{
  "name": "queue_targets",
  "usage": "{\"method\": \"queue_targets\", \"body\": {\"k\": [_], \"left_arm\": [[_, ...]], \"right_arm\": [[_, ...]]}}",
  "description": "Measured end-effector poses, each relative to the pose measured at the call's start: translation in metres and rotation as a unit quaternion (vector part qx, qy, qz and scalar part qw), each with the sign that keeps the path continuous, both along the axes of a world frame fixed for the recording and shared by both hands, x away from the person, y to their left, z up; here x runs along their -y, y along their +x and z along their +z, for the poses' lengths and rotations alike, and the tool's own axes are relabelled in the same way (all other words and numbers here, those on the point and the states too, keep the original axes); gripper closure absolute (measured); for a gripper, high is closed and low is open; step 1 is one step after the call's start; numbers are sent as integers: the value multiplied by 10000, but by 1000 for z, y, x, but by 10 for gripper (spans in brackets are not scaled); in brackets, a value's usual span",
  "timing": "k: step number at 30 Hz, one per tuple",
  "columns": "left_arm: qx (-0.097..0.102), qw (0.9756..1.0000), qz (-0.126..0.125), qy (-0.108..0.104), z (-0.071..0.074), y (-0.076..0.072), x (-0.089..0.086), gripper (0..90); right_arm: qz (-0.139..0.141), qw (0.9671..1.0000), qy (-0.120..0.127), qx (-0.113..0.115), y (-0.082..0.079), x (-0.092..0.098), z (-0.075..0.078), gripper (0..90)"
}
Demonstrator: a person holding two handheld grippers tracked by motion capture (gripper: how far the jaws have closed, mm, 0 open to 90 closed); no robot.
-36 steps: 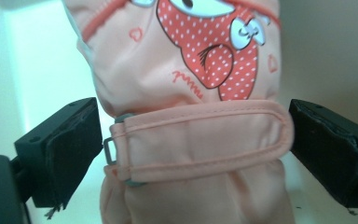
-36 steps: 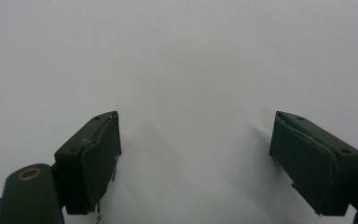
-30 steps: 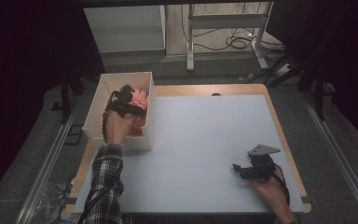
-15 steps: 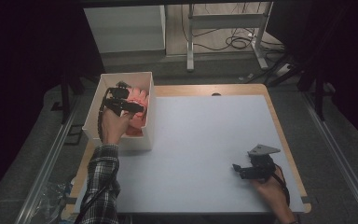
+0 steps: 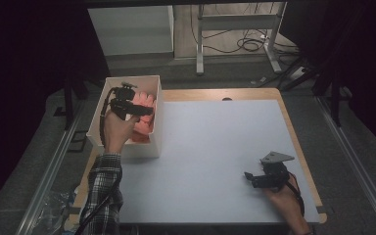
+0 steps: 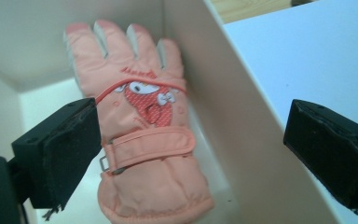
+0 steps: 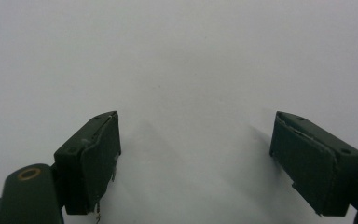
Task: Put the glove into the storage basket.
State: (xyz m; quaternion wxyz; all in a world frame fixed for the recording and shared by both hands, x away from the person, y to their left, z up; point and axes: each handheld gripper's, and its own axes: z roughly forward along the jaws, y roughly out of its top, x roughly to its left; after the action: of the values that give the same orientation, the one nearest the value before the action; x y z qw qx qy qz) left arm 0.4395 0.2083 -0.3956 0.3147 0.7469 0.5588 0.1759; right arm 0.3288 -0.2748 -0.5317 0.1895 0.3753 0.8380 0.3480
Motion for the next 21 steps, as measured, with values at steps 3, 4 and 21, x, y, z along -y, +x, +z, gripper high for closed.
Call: {"method": "queue_targets", "body": {"k": [3, 4, 21], "left_arm": [[129, 9996, -250, -13, 7, -7, 10, 41], [129, 9996, -250, -13, 7, -7, 10, 41], [393, 9886, -1449, -80, 12, -39, 74, 28]], "right_arm": [[-2, 10000, 0, 1, 0, 0, 0, 165], [-1, 10000, -1, 1, 0, 0, 0, 164], [-2, 10000, -1, 6, 0, 0, 0, 164]]}}
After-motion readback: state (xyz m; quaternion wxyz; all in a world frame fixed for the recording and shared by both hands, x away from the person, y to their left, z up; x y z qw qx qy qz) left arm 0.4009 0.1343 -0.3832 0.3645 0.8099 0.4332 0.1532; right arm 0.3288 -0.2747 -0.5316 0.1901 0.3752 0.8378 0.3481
